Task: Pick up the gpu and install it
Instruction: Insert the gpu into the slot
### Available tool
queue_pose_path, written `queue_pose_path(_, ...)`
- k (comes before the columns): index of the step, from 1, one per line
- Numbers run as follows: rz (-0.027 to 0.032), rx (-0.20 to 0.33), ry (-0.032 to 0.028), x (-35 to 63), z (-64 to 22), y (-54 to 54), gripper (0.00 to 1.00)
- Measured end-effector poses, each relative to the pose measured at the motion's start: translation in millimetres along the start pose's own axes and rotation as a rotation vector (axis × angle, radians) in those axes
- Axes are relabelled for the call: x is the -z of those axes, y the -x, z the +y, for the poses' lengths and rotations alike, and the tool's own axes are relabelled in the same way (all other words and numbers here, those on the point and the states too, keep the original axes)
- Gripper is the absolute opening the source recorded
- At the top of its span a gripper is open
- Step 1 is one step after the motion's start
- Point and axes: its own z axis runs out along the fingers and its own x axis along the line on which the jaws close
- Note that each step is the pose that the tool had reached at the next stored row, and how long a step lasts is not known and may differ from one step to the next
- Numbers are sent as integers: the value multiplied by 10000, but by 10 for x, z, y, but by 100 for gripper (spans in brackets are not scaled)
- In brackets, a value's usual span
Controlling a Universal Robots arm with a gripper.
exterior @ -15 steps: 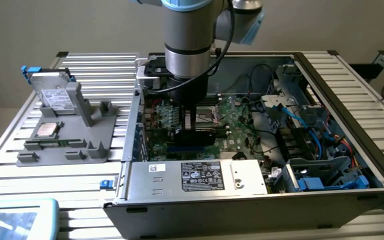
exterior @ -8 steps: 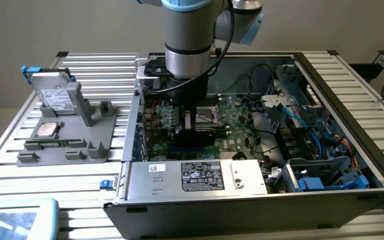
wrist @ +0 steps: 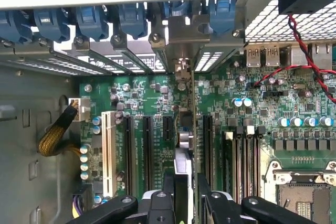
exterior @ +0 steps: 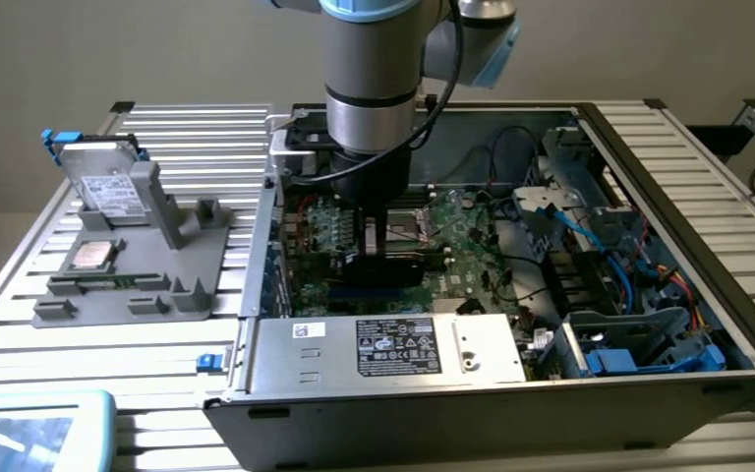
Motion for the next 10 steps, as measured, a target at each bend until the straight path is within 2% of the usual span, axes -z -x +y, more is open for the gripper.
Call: queue_pose_path(10, 9, -15, -26, -1, -2, 6, 27)
